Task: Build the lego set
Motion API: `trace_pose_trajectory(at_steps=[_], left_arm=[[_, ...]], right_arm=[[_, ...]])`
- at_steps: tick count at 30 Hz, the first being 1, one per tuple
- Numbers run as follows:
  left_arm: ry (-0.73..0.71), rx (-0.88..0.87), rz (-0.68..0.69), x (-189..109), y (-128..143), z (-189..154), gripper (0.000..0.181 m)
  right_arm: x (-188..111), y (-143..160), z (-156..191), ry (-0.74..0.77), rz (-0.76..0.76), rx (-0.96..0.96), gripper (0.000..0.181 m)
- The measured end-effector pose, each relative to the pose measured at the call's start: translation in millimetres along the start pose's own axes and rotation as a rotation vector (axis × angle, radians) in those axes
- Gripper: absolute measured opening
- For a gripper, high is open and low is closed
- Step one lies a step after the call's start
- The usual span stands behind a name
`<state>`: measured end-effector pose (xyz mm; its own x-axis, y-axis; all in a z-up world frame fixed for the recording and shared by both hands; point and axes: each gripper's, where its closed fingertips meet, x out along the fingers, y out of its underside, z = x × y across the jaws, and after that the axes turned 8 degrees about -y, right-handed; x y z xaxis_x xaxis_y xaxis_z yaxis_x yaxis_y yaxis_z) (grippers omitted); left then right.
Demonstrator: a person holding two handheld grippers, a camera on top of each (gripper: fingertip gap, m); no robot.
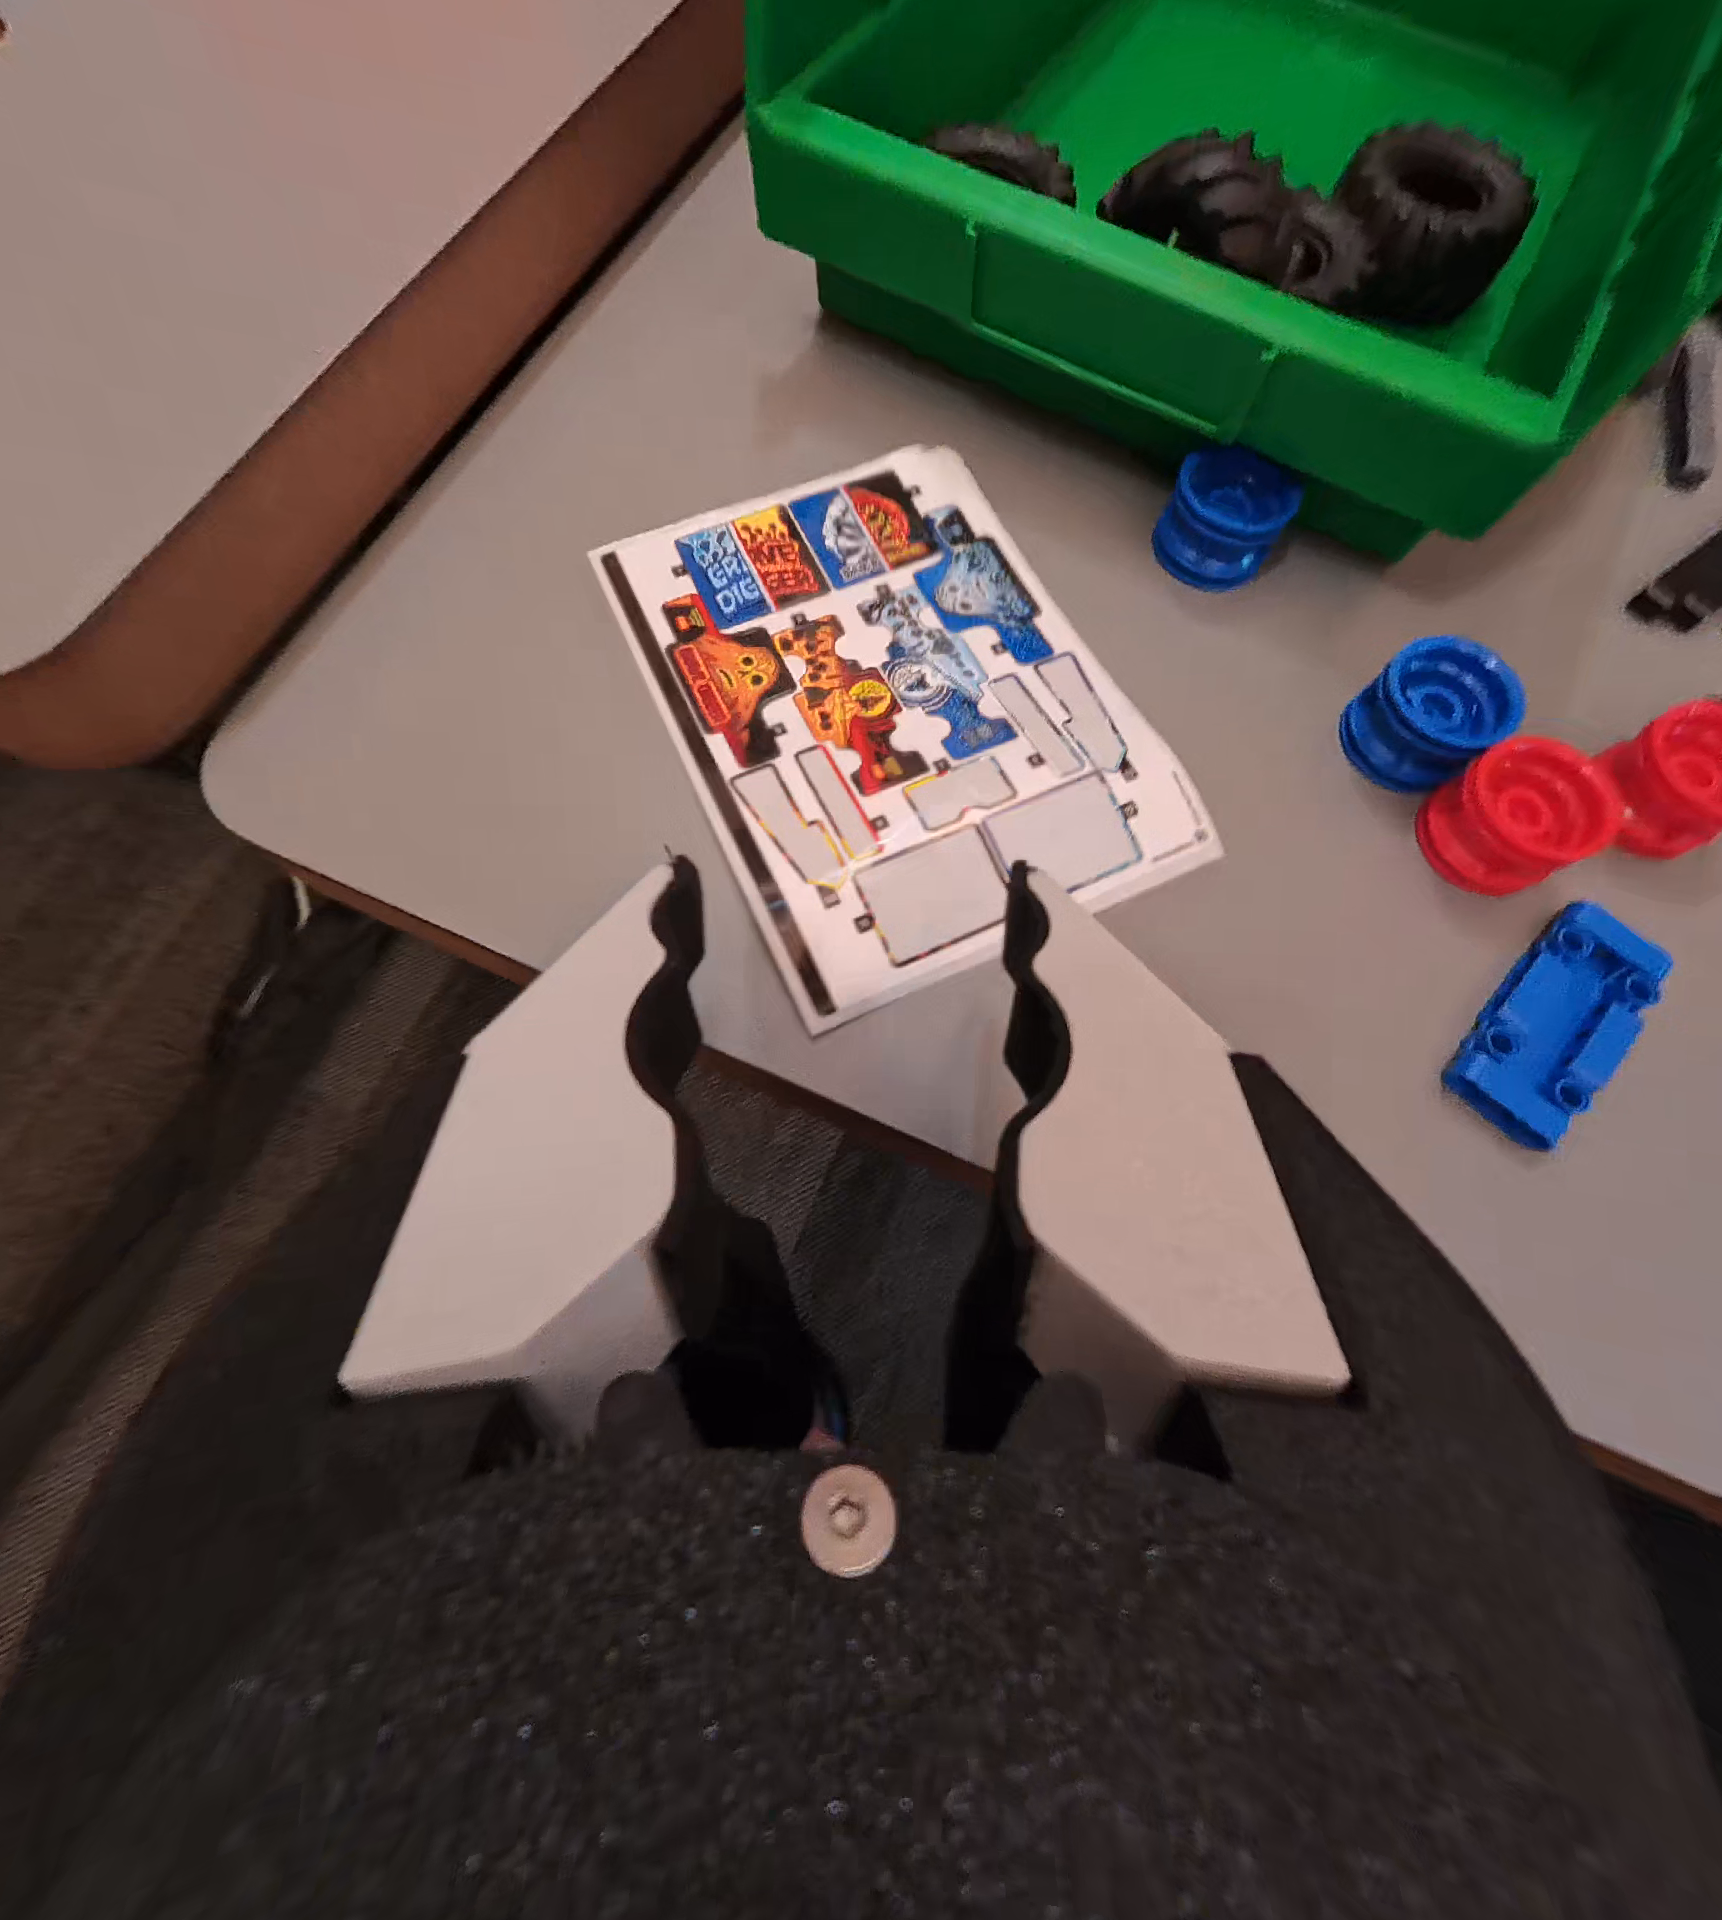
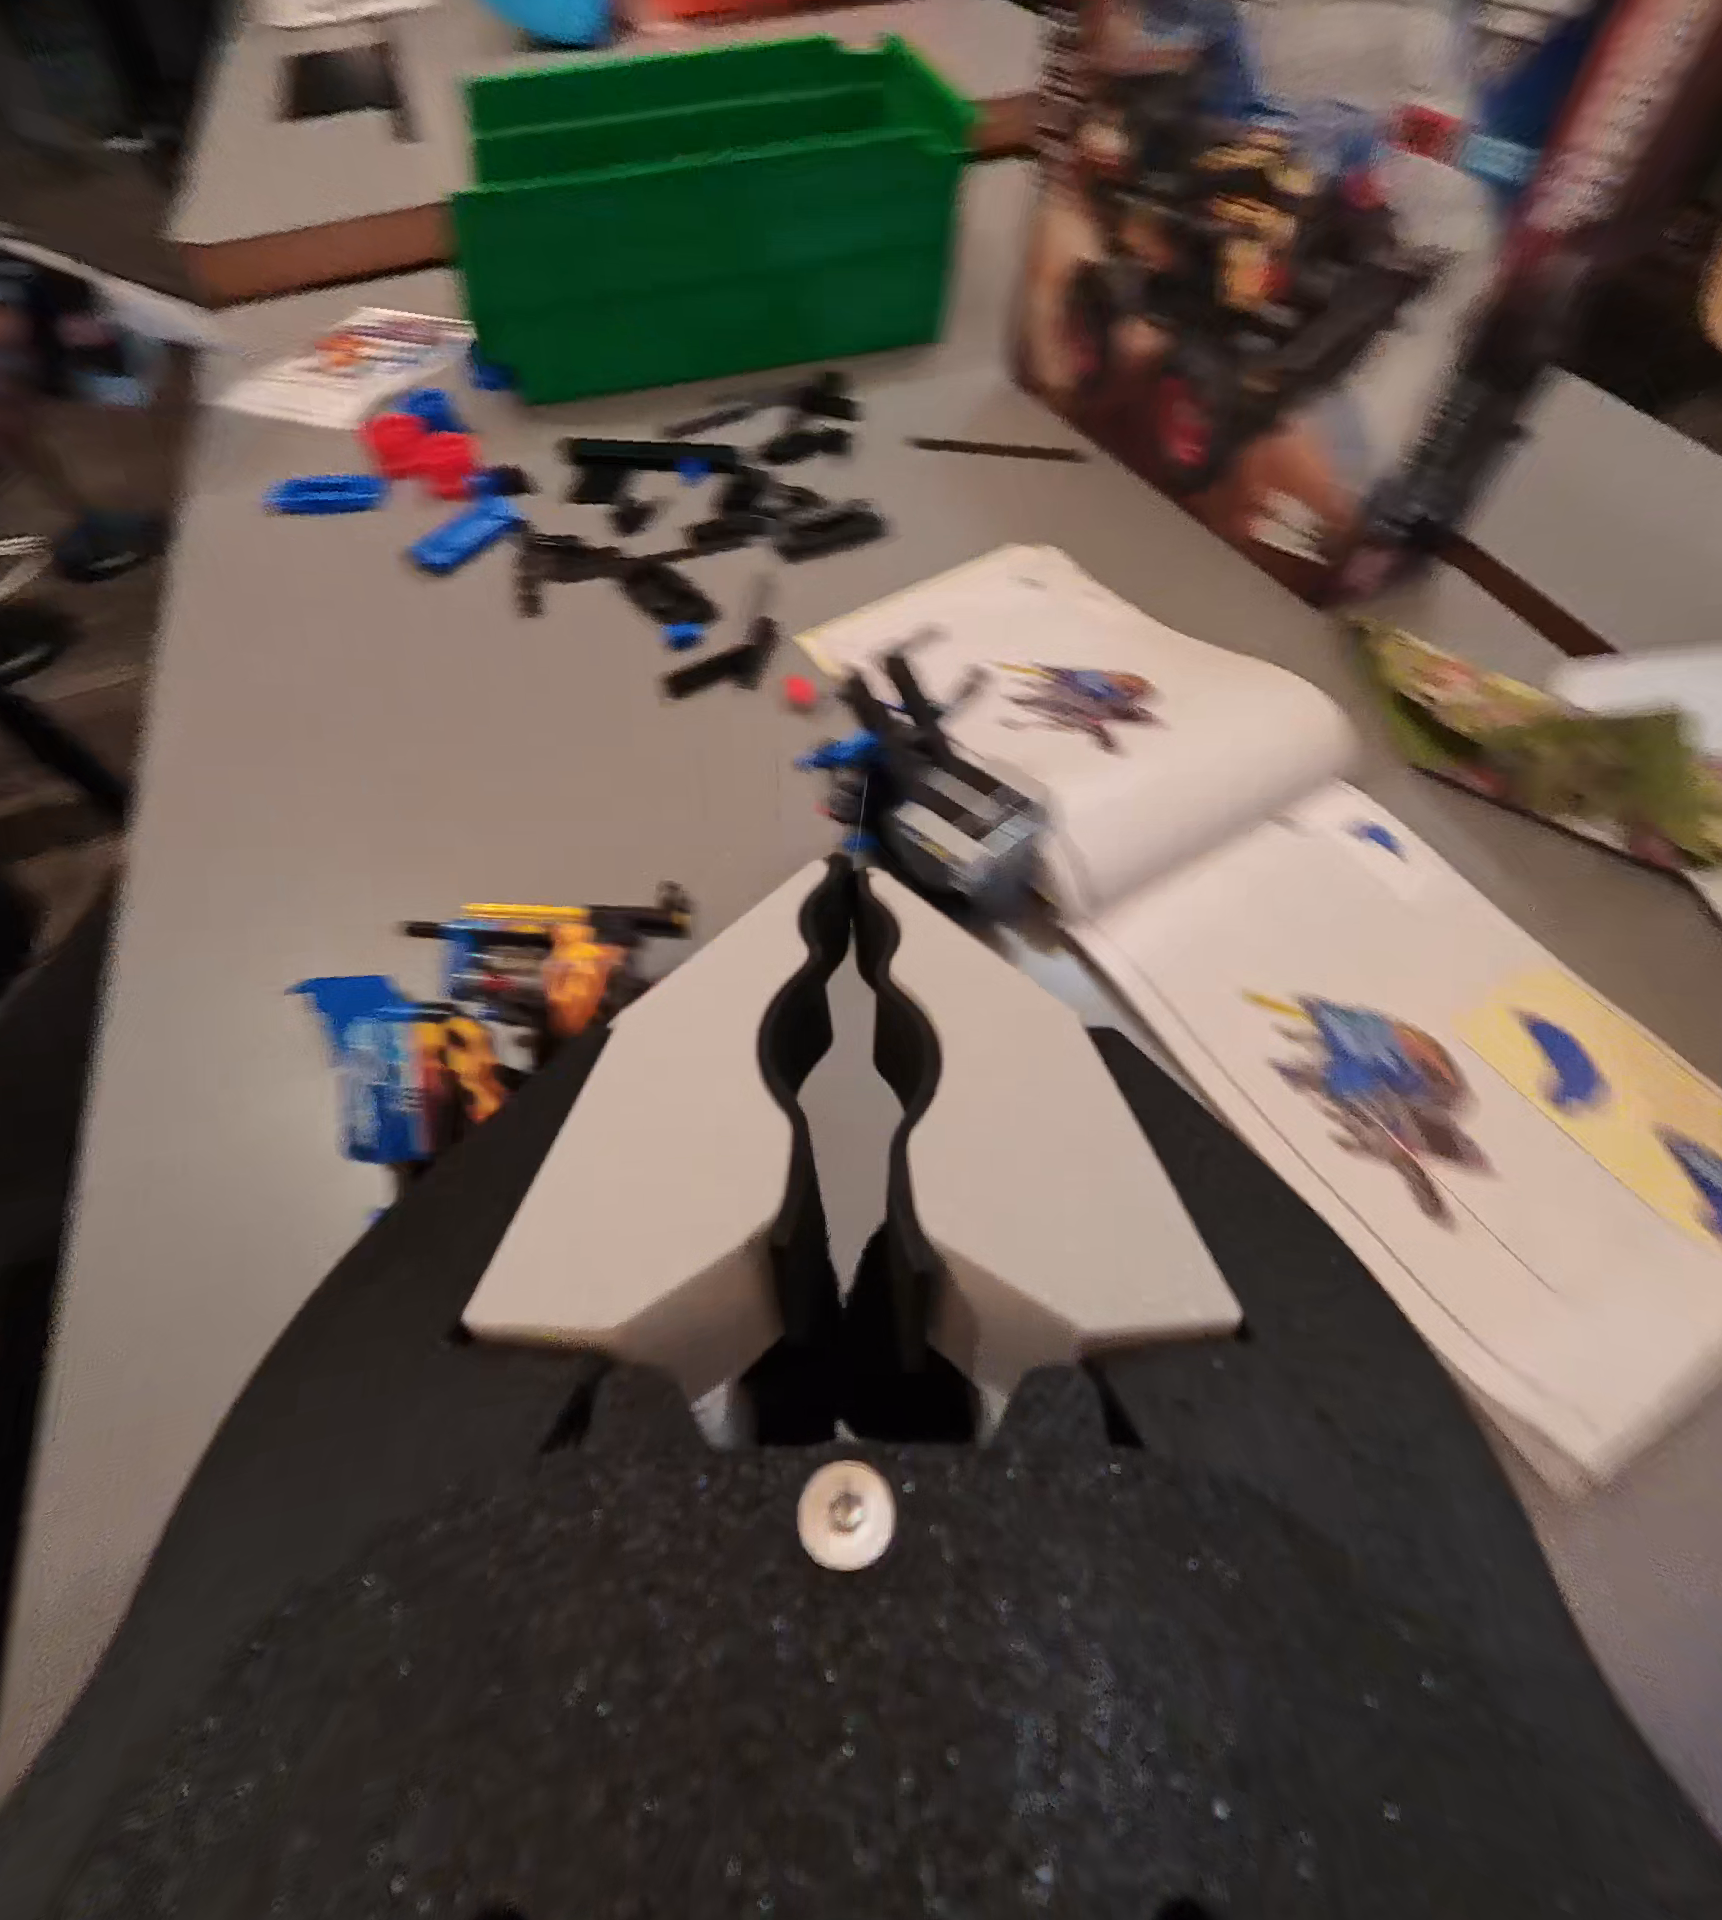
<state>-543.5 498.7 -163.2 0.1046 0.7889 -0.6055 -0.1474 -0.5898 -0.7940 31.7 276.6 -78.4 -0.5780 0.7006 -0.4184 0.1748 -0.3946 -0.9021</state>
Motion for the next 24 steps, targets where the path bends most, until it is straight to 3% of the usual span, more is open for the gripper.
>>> trace_pose_trajectory(at_steps=[6,11,17,24], left_arm=[[-0.065,0.083,0.033,-18.6,-4.7,-0.5,0.066],[-0.135,0.122,0.023,-36.8,-9.5,4.3,0.064],[-0.179,0.192,-0.029,-37.8,-20.2,7.8,0.052],[-0.101,0.274,-0.146,-48.4,-48.1,-25.4,0.045]], right_arm=[[-44.7,38.8,-66.7,0.351,0.069,0.107,0.000],[-68.9,41.3,-88.6,0.473,0.056,0.144,0.000],[-85.3,29.6,-98.1,0.475,-0.074,0.197,0.000],[-72.7,28.3,-89.1,0.336,-0.137,0.288,0.000]])
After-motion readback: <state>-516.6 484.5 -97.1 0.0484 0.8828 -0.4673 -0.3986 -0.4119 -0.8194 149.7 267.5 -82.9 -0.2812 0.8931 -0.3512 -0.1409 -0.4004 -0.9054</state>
